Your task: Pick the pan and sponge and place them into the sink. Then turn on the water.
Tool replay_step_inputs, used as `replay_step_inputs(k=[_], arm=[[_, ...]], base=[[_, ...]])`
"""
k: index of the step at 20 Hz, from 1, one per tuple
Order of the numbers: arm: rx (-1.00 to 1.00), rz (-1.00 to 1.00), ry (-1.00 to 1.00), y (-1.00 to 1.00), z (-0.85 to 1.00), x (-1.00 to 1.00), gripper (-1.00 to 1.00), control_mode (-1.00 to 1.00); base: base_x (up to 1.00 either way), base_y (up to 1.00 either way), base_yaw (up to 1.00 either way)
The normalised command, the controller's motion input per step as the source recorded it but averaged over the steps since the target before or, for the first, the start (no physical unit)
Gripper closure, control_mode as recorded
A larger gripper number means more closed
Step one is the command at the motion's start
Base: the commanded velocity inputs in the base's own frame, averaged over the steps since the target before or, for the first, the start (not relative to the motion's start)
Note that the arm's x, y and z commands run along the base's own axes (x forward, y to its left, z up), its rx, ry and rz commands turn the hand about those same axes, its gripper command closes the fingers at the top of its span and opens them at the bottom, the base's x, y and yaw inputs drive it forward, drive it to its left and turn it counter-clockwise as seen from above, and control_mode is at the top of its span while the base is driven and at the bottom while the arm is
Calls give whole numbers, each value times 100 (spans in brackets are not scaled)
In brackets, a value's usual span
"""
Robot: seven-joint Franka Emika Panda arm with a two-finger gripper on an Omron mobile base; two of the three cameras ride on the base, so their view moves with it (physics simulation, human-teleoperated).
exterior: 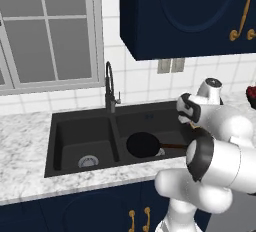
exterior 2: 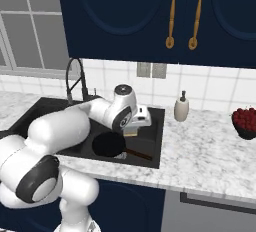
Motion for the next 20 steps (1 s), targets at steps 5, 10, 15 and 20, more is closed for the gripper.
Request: replay_step_inputs(k=[5,10,15,20], arm=[[-1,32,2,100,-2,8,100,-100],[0,27,8,85,-39,55,100,-100],[0,19,16,42,-84,63,100,-100],[0,12,-1,5,-89,53,100,-100]], base=[[0,0,0],[0,0,0],[0,0,0],[0,0,0]])
